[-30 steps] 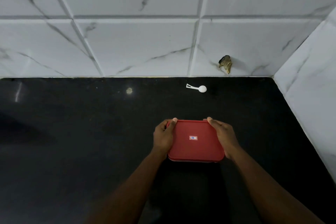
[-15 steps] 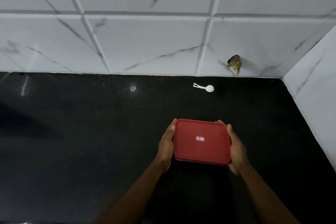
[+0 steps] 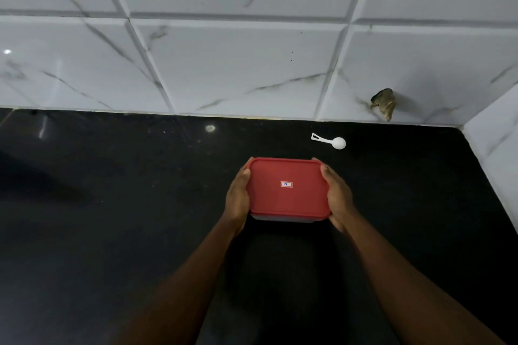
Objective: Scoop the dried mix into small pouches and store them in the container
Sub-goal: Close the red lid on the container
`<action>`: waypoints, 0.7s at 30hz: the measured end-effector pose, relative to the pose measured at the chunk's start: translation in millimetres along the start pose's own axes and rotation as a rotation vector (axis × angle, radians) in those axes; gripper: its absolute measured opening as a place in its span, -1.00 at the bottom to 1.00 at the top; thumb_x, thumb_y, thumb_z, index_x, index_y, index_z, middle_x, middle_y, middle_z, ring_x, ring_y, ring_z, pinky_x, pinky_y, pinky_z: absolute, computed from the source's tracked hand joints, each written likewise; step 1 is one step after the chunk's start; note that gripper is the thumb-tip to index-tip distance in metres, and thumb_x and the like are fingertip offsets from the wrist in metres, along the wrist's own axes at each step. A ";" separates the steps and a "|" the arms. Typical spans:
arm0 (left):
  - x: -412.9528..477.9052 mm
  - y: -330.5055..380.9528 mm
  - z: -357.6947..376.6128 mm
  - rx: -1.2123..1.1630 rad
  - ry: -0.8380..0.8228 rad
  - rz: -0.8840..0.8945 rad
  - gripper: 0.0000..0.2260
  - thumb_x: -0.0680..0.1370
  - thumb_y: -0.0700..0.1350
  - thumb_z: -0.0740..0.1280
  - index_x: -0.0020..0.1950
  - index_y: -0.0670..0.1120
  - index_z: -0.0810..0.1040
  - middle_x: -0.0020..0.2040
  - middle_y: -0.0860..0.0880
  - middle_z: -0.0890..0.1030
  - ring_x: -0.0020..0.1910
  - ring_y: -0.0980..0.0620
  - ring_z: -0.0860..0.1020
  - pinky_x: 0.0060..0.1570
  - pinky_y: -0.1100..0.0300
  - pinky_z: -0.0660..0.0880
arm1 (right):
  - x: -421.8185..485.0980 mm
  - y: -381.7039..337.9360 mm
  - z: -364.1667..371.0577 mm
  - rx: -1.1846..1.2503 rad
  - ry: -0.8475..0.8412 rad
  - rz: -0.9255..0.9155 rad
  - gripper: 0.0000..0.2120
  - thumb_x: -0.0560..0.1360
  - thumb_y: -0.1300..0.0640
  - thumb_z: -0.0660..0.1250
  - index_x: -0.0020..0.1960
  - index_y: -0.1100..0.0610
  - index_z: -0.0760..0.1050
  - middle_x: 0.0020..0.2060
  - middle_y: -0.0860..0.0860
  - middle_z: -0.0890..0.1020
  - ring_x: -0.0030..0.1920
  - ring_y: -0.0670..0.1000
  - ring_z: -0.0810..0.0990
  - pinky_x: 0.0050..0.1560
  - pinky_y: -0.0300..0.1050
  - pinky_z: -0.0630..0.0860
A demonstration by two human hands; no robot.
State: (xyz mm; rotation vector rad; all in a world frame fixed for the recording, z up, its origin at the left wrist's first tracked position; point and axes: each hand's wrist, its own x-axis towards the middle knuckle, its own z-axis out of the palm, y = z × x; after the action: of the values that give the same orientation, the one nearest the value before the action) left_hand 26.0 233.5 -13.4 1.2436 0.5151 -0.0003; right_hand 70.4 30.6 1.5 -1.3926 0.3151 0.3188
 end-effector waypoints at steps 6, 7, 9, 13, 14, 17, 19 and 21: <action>54.4 21.2 -1.2 0.018 0.061 0.036 -0.78 0.73 -0.11 0.20 0.29 0.03 0.59 0.12 0.08 0.67 0.01 0.23 0.67 0.09 0.24 0.58 | 54.4 -14.6 23.1 -0.065 0.008 -0.044 -0.78 0.69 0.01 0.20 0.18 -0.09 0.63 0.08 0.00 0.72 0.07 -0.03 0.68 0.18 0.00 0.59; 63.2 24.5 -0.3 0.012 0.065 0.038 -0.78 0.73 -0.12 0.20 0.30 -0.01 0.58 0.09 0.09 0.68 -0.01 0.24 0.67 0.05 0.28 0.59 | 62.9 -18.1 27.0 -0.069 0.014 -0.052 -0.78 0.69 0.02 0.20 0.17 -0.09 0.63 0.04 -0.04 0.72 0.03 -0.07 0.69 0.15 -0.04 0.60; 80.0 31.1 1.0 0.016 0.073 0.035 -0.78 0.73 -0.13 0.18 0.29 -0.02 0.57 0.01 0.13 0.70 -0.06 0.25 0.68 -0.05 0.33 0.59 | 78.9 -23.6 33.5 -0.073 0.024 -0.062 -0.78 0.70 0.04 0.19 0.19 -0.07 0.61 -0.01 -0.09 0.71 -0.03 -0.15 0.69 0.05 -0.16 0.62; 109.1 42.4 2.7 0.015 0.079 0.052 -0.79 0.73 -0.16 0.17 0.19 0.02 0.59 -0.10 0.17 0.73 -0.10 0.29 0.68 -0.12 0.37 0.57 | 109.8 -31.0 43.0 -0.099 -0.003 -0.071 -0.76 0.69 0.03 0.20 0.11 -0.09 0.65 0.05 -0.01 0.72 0.09 -0.02 0.68 0.19 -0.01 0.59; 116.0 43.7 2.5 0.014 0.079 0.055 -0.79 0.73 -0.17 0.17 0.17 0.02 0.60 -0.12 0.19 0.74 -0.10 0.29 0.68 -0.12 0.39 0.57 | 116.6 -32.2 44.4 -0.100 -0.007 -0.074 -0.77 0.69 0.03 0.21 0.08 -0.09 0.66 0.05 -0.01 0.72 0.11 0.01 0.67 0.23 0.02 0.58; 133.6 49.9 3.3 0.002 0.086 0.040 -0.80 0.72 -0.17 0.20 0.16 0.01 0.62 -0.09 0.16 0.75 -0.04 0.21 0.68 -0.06 0.32 0.58 | 133.5 -37.8 50.2 -0.106 -0.005 -0.080 -0.80 0.69 0.03 0.22 0.07 -0.03 0.63 0.03 -0.03 0.72 0.09 0.00 0.67 0.26 0.03 0.57; 146.3 53.1 2.4 -0.020 0.093 0.033 -0.81 0.71 -0.16 0.22 0.13 0.00 0.63 -0.10 0.14 0.75 -0.06 0.20 0.68 -0.02 0.26 0.58 | 143.0 -41.5 55.5 -0.099 0.000 -0.083 -0.81 0.69 0.04 0.23 0.11 0.00 0.62 0.05 -0.02 0.71 0.09 -0.02 0.67 0.23 -0.01 0.58; 159.0 55.7 2.9 0.000 0.099 0.036 -0.81 0.71 -0.15 0.23 0.08 0.01 0.63 -0.16 0.16 0.74 -0.13 0.24 0.68 -0.08 0.29 0.58 | 152.2 -43.7 58.9 -0.102 0.015 -0.101 -0.83 0.69 0.07 0.23 0.13 0.01 0.60 0.03 -0.05 0.70 0.03 -0.09 0.67 0.16 -0.11 0.59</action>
State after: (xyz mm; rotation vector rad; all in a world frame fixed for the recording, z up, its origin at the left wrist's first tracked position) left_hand 183.3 293.3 -22.0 1.2570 0.5783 0.0922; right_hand 229.0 87.3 -10.9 -1.5064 0.2427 0.2435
